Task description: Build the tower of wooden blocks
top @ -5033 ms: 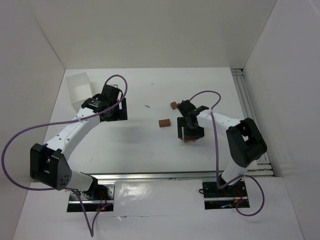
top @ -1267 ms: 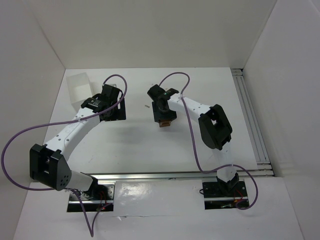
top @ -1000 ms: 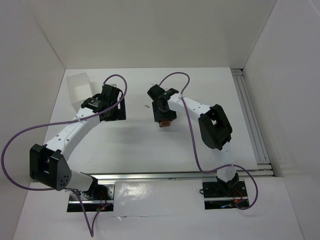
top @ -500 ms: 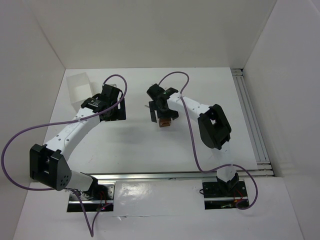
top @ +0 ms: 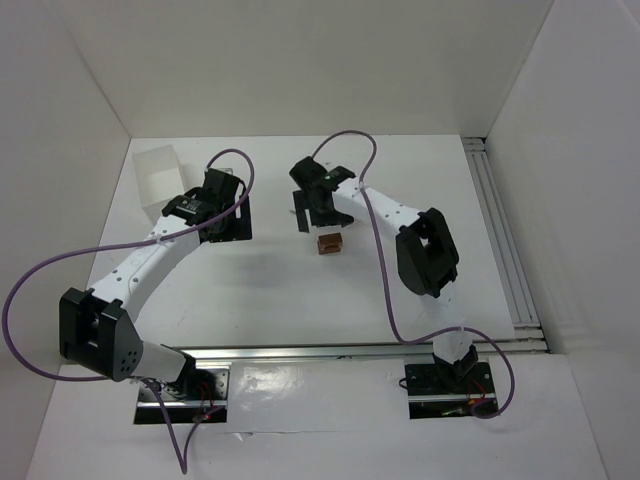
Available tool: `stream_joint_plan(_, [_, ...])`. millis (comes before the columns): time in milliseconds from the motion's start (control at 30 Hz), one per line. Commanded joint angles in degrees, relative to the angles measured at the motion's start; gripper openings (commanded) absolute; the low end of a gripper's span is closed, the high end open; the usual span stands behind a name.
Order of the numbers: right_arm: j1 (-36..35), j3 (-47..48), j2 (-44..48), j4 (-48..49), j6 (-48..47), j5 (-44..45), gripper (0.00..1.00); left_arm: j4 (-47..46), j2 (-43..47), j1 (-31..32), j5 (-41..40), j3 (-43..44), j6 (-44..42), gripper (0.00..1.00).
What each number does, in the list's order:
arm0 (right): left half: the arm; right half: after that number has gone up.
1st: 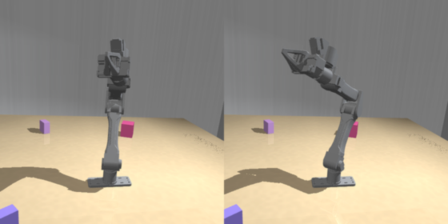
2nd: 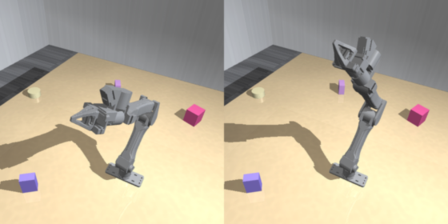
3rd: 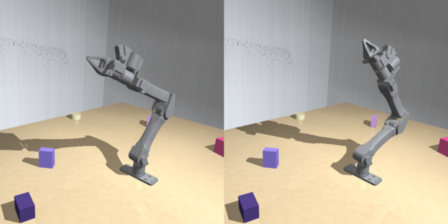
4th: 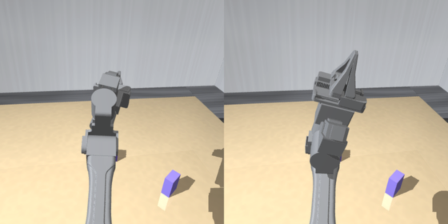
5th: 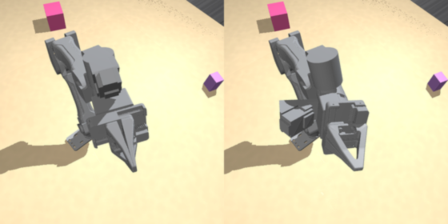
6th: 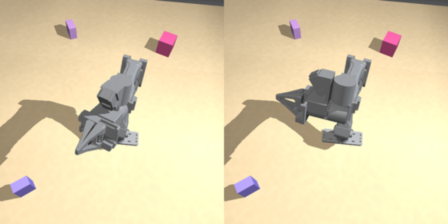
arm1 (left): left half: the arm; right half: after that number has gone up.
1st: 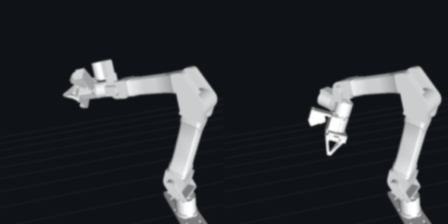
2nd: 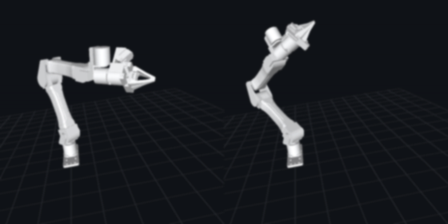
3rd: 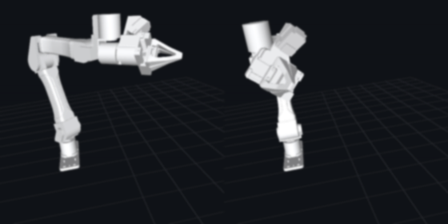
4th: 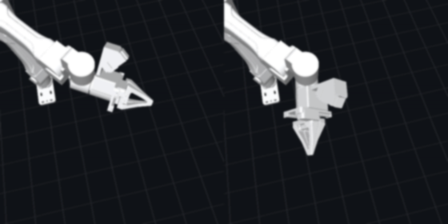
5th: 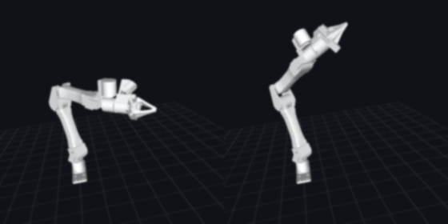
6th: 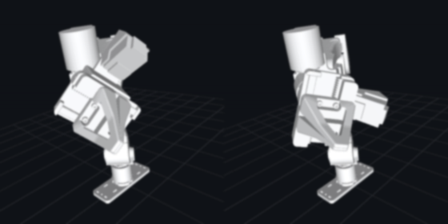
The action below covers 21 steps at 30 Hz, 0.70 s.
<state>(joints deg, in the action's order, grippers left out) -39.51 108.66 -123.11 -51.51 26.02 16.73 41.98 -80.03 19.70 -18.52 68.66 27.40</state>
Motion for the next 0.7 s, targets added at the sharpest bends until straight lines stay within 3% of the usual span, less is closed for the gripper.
stream_joint_plan(0, [-0.2,-5.6,3.7,-0.2,1.4,0.0,1.0,-0.2,1.2,0.2,0.2,0.7,0.6,0.94])
stream_joint_plan(267, [-0.2,-13.0,6.4,1.8,2.5,-1.8,1.0,-0.2,0.7,0.2,0.2,1.2,0.6,0.94])
stream_joint_plan(433, [-0.2,-11.9,6.4,2.3,2.0,-2.3,0.96,-0.2,0.1,0.2,0.2,1.2,0.6,0.94])
stream_joint_plan(667, [-0.2,-9.1,4.0,1.8,0.4,-1.2,0.97,-0.2,0.1,0.2,0.7,1.7,0.6,0.94])
